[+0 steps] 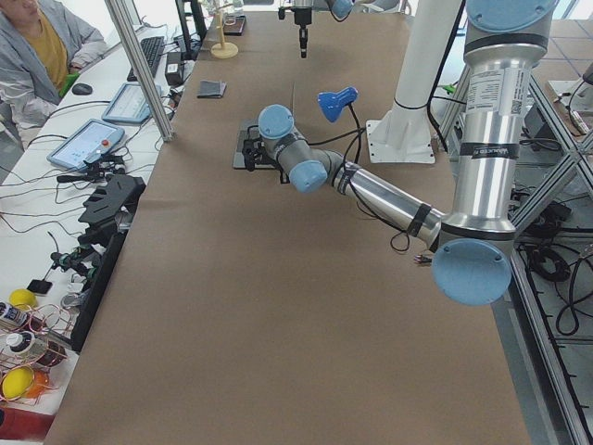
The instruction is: Close laptop
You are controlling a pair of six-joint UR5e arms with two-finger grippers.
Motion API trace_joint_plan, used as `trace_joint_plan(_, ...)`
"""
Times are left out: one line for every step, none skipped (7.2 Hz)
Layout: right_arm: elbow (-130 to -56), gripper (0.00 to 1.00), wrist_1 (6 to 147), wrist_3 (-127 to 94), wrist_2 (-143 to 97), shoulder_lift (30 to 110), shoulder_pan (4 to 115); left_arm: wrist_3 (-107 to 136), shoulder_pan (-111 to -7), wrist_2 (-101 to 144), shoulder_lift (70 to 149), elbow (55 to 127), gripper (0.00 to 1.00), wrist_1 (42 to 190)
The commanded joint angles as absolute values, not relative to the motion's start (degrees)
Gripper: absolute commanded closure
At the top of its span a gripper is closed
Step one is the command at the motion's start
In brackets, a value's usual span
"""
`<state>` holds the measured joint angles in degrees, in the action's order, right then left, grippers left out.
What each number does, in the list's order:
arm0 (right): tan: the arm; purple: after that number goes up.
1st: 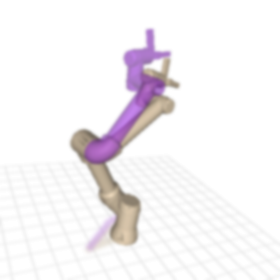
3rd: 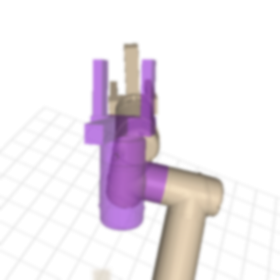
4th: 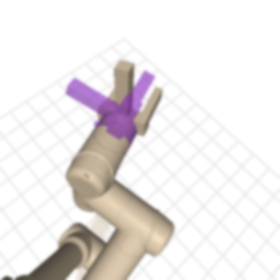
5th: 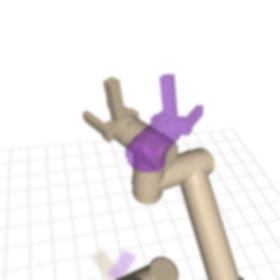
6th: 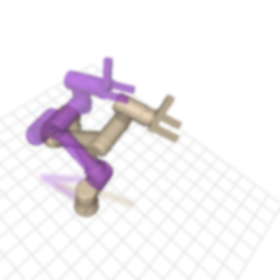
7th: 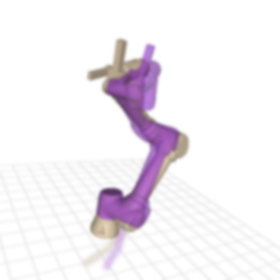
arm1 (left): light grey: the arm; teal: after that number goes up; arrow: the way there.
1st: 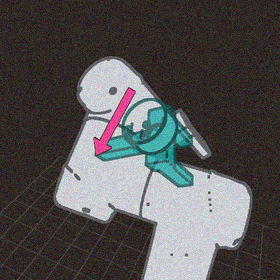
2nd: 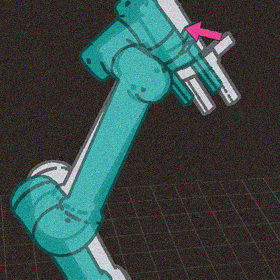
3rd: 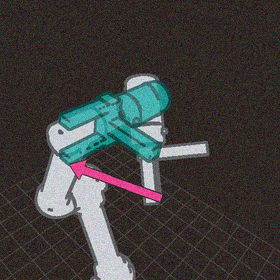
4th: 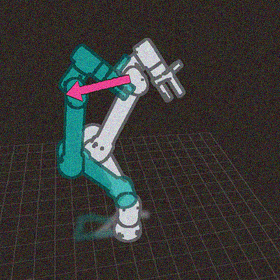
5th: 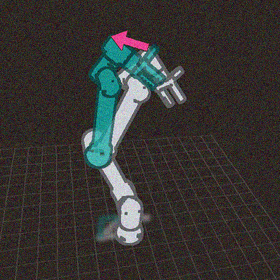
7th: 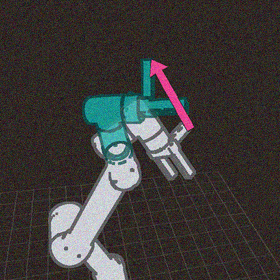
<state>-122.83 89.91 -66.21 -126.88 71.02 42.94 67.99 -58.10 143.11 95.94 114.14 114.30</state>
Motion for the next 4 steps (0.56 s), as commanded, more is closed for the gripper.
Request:
trace_joint_plan(-121.47, 1.00, 89.91, -71.28, -122.08, 66.10, 36.66, 77.32, -45.75, 134.60, 101.85, 116.36, 1.00, 114.26)
trace_joint_plan(-121.03, 1.00, 89.91, -71.19, -122.08, 65.83, 36.65, 79.61, -42.66, 133.60, 103.43, 116.37, 1.00, 114.00)
trace_joint_plan(-119.20, 1.00, 89.91, -71.10, -121.91, 64.26, 36.65, 79.80, -40.02, 131.07, 104.75, 116.28, 1.00, 113.73)
trace_joint_plan(-117.35, 1.00, 89.83, -71.10, -121.64, 62.77, 36.65, 79.80, -38.08, 129.65, 106.68, 116.02, 1.00, 111.29)
